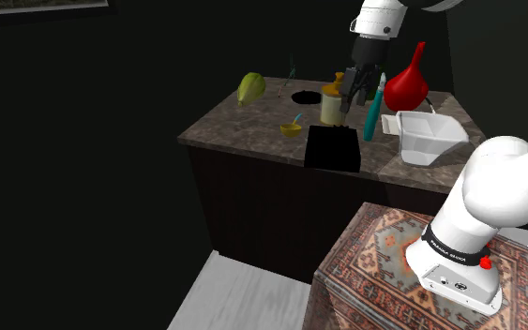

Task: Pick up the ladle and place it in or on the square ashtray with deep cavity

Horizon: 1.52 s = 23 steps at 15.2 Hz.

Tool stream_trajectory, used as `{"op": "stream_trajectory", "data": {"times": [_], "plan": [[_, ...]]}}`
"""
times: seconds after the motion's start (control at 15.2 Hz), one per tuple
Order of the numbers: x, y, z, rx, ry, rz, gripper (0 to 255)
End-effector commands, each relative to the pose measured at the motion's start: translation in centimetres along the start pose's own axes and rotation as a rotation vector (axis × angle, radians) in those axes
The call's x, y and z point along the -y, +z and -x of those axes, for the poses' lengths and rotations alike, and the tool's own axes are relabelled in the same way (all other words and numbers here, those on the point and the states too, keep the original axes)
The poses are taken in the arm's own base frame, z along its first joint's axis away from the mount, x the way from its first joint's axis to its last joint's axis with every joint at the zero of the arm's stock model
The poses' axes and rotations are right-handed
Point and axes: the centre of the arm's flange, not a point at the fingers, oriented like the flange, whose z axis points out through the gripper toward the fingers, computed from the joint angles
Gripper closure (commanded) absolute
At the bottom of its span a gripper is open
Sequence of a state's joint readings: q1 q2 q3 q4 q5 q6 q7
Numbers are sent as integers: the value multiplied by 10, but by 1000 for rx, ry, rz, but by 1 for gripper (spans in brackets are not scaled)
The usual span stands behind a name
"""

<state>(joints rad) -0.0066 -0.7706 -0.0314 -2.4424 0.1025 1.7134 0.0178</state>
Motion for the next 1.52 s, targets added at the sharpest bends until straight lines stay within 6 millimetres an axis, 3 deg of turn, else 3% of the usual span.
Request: {"op": "stream_trajectory", "data": {"times": [0.0,0.33,0.73,1.45], "plan": [[0,0,0,0,0,0,0],[-8,29,-58,-9,183,-9,0],[-30,63,-124,-20,403,-19,0],[-106,124,-227,-40,806,-39,0]]}}
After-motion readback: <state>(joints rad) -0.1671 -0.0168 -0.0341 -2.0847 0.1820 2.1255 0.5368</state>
